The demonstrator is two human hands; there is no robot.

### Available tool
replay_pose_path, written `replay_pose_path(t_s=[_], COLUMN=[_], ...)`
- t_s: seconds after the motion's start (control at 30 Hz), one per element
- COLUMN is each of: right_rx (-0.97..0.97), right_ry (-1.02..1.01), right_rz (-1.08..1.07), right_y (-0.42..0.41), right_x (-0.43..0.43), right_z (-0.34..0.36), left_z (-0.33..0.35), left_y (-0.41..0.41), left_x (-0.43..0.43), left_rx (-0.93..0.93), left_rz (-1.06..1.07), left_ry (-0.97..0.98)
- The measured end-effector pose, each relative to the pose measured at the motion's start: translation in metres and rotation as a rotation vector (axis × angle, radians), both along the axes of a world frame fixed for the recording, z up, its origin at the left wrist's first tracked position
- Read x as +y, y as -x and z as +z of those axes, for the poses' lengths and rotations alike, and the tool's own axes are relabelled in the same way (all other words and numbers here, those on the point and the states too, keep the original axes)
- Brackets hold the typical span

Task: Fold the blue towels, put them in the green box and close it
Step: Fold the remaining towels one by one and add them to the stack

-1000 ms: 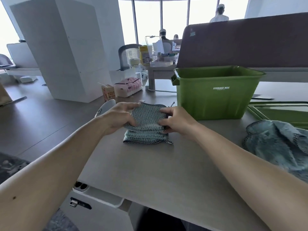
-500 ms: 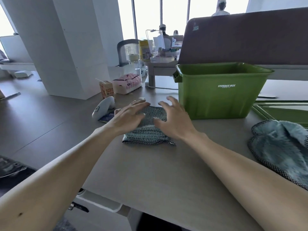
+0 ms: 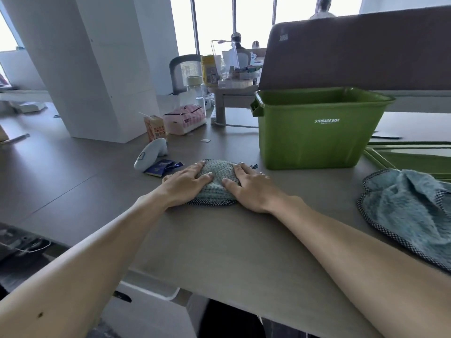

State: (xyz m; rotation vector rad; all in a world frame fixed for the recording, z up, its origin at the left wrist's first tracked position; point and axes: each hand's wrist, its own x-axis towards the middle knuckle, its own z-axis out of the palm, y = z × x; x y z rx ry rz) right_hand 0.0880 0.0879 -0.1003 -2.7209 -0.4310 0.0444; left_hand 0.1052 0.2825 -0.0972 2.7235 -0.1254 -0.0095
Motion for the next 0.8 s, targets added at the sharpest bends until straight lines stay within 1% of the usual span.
replay_pose_path(t_s=[0.07,0.17,0.27,0.37,0.53,0.7,0.8], right_rx=[-0.001,-0.082,-0.215,-0.293,-0.389,-0.424,-0.501], right_ry=[-0.038,-0.109,-0.158,-0.164,-0.106,-0.069,-0.084], right_rz=[-0.005,-0.022,-0.084,-0.148,-0.245,-0.382,-0.489], right_y=[0.006,0.018,0.033,0.047,0.069,0.096,0.115], right_x=[-0.004,-0.017,-0.034,-0.059,-0.116,-0.180,-0.217], right_z=[0.000,0.006,0.017,0.026,0.033,0.046,0.055], left_z=[0.001,0.010,0.023,0.032,0.035,0.032,0.031], left_y=[0.008,0.024,0.036,0.044,0.045,0.052,0.056], left_x=[-0.001,-0.013,-0.036,-0.070,-0.137,-0.204,-0.242], left_rx=[-0.111,-0.366,-0.479,-0.508,-0.519,-0.411,-0.338], left_rz=[0.026,0.061,-0.014,-0.116,-0.303,-0.482,-0.579], left_ry=[0.024,0.094,0.168,0.188,0.237,0.292,0.367])
